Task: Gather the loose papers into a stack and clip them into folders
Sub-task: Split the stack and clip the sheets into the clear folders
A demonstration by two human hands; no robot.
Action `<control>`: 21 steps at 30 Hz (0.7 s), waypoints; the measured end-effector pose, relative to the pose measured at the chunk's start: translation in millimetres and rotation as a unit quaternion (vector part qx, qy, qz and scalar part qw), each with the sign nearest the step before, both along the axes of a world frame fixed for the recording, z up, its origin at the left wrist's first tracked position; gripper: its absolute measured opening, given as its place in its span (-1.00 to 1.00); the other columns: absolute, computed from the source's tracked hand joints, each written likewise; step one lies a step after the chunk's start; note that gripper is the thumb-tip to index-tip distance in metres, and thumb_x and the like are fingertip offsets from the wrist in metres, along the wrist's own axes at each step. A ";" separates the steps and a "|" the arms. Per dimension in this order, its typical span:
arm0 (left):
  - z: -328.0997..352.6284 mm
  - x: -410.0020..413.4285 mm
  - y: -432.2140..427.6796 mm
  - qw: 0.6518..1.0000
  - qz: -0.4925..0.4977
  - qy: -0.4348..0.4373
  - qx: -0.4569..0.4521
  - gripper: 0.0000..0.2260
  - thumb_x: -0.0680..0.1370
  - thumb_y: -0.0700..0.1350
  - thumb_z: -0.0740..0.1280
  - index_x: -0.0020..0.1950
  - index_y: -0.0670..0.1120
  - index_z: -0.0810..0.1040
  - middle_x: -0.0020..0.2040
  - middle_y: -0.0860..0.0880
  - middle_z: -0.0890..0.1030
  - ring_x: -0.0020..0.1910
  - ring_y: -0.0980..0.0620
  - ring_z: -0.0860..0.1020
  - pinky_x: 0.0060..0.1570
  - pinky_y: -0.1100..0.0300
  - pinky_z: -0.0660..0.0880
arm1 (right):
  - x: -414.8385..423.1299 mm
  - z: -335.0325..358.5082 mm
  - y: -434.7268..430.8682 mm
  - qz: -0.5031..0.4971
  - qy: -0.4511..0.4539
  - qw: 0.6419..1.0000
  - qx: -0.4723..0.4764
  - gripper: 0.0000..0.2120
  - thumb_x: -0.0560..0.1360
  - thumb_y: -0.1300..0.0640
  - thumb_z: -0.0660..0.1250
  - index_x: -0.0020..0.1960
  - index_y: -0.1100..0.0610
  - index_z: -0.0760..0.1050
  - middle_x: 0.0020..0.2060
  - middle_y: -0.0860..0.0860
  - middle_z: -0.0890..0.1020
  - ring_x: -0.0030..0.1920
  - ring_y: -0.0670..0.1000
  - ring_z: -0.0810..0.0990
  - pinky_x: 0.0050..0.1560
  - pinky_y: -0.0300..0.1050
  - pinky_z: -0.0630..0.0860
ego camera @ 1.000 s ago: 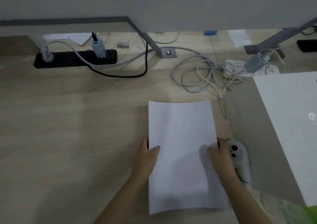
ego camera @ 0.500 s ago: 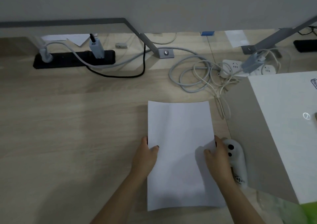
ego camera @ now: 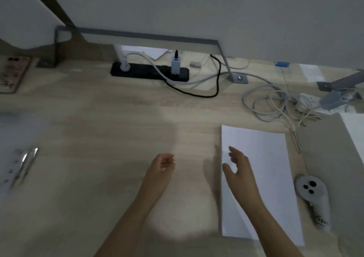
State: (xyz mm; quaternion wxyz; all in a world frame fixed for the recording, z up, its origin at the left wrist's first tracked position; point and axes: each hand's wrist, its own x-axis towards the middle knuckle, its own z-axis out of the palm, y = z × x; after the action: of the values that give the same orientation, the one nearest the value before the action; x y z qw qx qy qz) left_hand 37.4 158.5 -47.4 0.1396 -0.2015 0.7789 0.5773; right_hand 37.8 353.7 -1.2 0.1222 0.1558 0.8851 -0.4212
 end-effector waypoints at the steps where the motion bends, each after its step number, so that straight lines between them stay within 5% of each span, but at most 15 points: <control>1: 2.1 5.1 -26.2 1.000 0.011 0.011 0.004 -0.81 0.51 -0.33 0.26 0.00 -0.05 0.47 -0.09 0.03 0.56 -0.20 0.31 0.49 -0.20 0.56 0.37 | -0.5 1.2 -28.3 0.026 0.002 1.000 -0.002 -0.55 0.54 0.21 0.23 0.41 0.10 0.27 0.31 0.05 0.39 0.30 0.00 0.39 0.23 -0.21 0.30; 7: 18.3 41.9 -177.3 0.994 0.093 0.053 -0.035 -0.68 0.51 -0.34 0.25 -0.14 0.12 0.48 -0.13 0.14 0.58 -0.20 0.32 0.53 -0.19 0.56 0.38 | 1.7 -7.6 -184.3 0.173 -0.011 0.985 -0.015 -0.64 0.56 0.17 0.20 0.35 0.06 0.35 0.28 0.02 0.40 0.25 -0.04 0.42 0.10 -0.32 0.27; 12: 27.3 79.0 -298.7 0.973 0.168 0.071 -0.141 -0.81 0.53 -0.31 0.25 0.02 -0.06 0.55 -0.04 0.04 0.56 -0.07 0.26 0.54 -0.12 0.57 0.35 | 13.5 -12.1 -301.0 0.266 -0.063 0.961 -0.052 -0.65 0.57 0.12 0.18 0.35 0.06 0.33 0.30 0.02 0.37 0.28 -0.02 0.42 0.12 -0.32 0.29; 19: 17.9 106.0 -438.3 0.902 0.207 -0.005 -0.379 -0.60 0.47 -0.15 0.39 0.29 -0.14 0.46 0.36 -0.21 0.37 0.35 -0.24 0.30 0.31 -0.08 0.27 | 26.4 -22.0 -406.5 0.247 -0.191 0.935 -0.169 -0.64 0.55 0.16 0.22 0.34 0.08 0.33 0.19 0.03 0.43 0.07 -0.04 0.46 -0.15 -0.36 0.40; 21: 13.9 107.0 -468.1 0.887 0.207 -0.056 -0.408 -0.44 0.44 -0.08 0.42 0.38 -0.19 0.35 0.39 -0.28 0.31 0.39 -0.28 0.26 0.35 -0.12 0.21 | 26.2 -26.9 -423.2 0.211 -0.237 0.926 -0.203 -0.60 0.54 0.17 0.23 0.36 0.07 0.29 0.13 0.03 0.45 0.07 -0.03 0.46 -0.04 -0.28 0.39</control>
State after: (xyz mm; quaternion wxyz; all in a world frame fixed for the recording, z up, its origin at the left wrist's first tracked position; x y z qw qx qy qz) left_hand 144.4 -309.6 -33.5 -0.0340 -0.4290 0.8775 0.2119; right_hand 64.0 -69.5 -28.1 0.4431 0.0328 0.7383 -0.5075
